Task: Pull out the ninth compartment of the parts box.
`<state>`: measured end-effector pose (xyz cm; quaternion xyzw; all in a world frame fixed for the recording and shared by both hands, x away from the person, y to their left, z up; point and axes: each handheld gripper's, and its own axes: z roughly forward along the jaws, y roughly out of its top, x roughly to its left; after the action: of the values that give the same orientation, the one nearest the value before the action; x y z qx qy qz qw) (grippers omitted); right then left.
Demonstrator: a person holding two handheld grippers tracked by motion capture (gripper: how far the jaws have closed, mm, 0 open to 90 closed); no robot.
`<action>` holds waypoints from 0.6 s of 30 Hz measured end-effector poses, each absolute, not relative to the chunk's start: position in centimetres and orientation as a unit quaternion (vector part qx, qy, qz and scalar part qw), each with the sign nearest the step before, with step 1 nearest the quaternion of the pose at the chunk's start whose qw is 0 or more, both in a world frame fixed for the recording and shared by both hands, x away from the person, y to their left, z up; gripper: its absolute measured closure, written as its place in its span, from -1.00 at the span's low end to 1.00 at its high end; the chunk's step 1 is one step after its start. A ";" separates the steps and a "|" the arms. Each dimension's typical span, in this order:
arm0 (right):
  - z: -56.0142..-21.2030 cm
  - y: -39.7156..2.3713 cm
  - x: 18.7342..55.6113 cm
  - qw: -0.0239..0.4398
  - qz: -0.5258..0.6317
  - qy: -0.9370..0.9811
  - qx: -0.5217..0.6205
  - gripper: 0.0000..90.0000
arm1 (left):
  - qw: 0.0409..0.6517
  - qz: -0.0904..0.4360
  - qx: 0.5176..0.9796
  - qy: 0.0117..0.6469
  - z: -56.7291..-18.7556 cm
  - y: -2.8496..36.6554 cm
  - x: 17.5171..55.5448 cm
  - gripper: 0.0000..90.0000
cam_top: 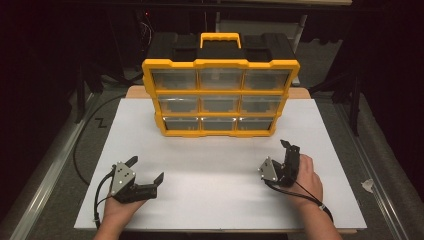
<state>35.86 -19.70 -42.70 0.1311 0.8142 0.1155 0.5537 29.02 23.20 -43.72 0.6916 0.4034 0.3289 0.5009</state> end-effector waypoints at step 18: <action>-43.1 -18.5 35.4 0.589 0.036 0.806 0.045 -0.96 | 0.500 0.327 0.696 0.399 -43.7 23.1 29.0 -1.00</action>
<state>35.36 -18.52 -43.08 0.0454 0.8057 0.0361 0.5895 29.04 23.12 -43.70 0.6959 0.3993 0.3268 0.4995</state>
